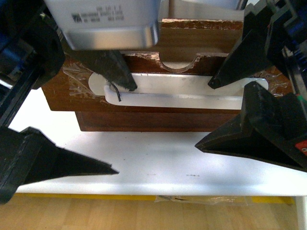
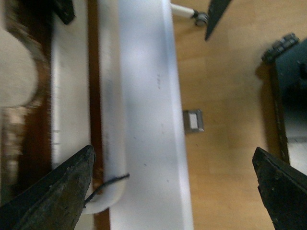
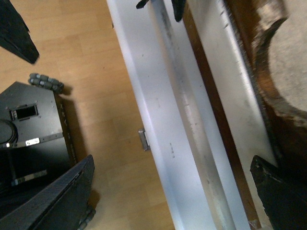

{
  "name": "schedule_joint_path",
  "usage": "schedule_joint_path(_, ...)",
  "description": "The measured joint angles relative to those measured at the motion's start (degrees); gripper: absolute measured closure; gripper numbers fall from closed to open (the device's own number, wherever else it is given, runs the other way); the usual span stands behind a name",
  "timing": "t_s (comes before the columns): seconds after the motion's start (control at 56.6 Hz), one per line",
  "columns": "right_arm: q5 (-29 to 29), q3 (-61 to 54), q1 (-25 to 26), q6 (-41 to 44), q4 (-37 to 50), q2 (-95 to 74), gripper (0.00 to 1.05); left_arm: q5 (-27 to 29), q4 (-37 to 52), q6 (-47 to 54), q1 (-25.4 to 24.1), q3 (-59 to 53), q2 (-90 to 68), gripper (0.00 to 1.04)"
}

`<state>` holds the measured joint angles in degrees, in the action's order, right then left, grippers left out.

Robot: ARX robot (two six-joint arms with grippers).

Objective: Open drawer

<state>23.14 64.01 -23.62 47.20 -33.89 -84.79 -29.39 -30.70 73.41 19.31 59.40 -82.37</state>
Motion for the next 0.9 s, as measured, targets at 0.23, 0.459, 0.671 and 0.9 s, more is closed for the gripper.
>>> schedule_joint_path(0.23, 1.7, -8.6, 3.9, -6.1, 10.2, 12.2, 0.09, -6.7, 15.0, -11.2, -3.4, -7.4, 11.1, 0.06)
schedule_joint_path(0.459, -8.1, -24.6, 7.4, -20.8, 32.7, 27.5, 0.09, -1.8, 39.9, -31.2, -11.7, -21.9, 22.9, 0.06)
schedule_joint_path(0.671, -22.8, -37.9, 8.5, -33.8, 43.7, 42.2, 0.09, 7.8, 50.5, -47.4, -21.9, -36.5, 32.6, 0.06)
schedule_joint_path(0.9, -39.1, -45.7, 5.1, -42.1, 44.0, 55.1, 0.09, 9.2, 45.3, -61.9, -33.0, -44.9, 46.6, 0.06)
